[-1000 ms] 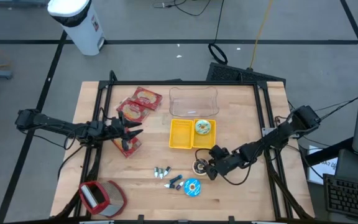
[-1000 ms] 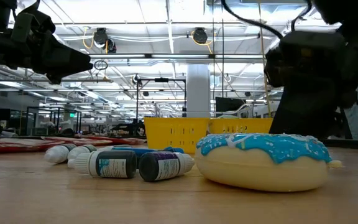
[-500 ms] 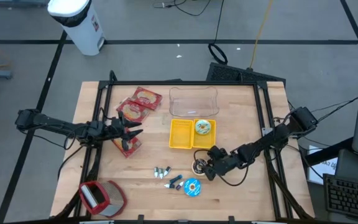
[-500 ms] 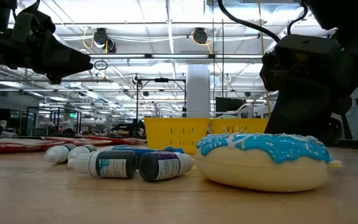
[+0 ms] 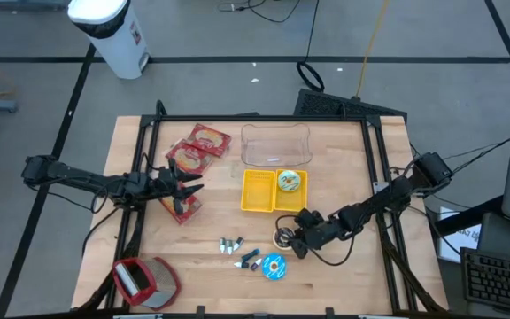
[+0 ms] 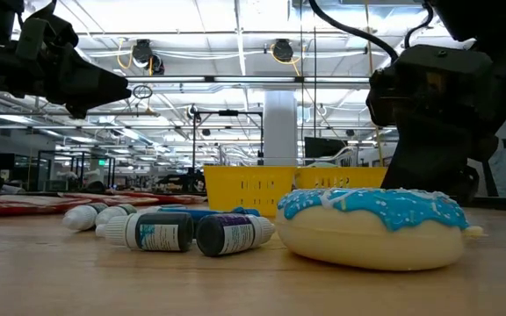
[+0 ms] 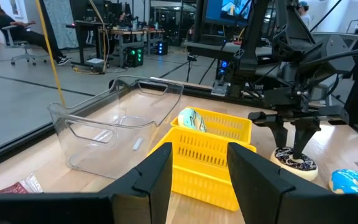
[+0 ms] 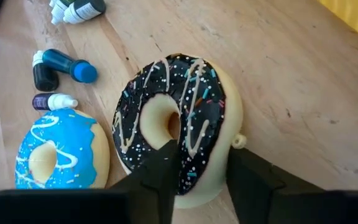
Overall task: Pick & Place Food Item
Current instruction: Put the black donut into the right yellow bin
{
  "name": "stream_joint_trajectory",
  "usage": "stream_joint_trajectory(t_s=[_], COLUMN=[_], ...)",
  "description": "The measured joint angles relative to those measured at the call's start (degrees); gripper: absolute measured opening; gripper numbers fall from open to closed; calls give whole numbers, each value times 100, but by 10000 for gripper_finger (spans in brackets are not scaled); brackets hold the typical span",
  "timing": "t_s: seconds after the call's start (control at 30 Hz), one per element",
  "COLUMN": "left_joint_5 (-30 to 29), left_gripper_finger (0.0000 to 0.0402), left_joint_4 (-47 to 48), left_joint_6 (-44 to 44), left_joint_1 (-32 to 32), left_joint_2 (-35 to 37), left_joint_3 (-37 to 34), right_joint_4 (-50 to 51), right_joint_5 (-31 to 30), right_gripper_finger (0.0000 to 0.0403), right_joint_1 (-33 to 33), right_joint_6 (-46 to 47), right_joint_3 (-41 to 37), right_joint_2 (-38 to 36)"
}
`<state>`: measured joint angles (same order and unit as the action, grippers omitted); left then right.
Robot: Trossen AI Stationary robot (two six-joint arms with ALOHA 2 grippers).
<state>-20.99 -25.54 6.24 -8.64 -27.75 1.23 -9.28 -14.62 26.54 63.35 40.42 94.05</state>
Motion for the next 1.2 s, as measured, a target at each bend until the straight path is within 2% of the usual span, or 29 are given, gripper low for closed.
stream_joint_trajectory(t_s=[0.17,0.37,1.07,1.2], left_joint_5=[0,0,0,0], left_gripper_finger=[152,152,152,152], left_joint_4=[0,0,0,1], left_joint_6=[0,0,0,0], left_joint_1=[0,2,2,0], left_joint_2=[1,2,0,1], left_joint_3=[0,0,0,0], right_joint_4=[39,77,222,432], right_joint_5=[68,-9,-162,373], right_gripper_finger=[67,47,45,45], right_joint_1=[4,6,-139,-141], right_joint_6=[-242,-671,-3136,-4056], right_joint_3=[-1,-9,-3,-2], right_joint_2=[-177,-709,-2585,-2867])
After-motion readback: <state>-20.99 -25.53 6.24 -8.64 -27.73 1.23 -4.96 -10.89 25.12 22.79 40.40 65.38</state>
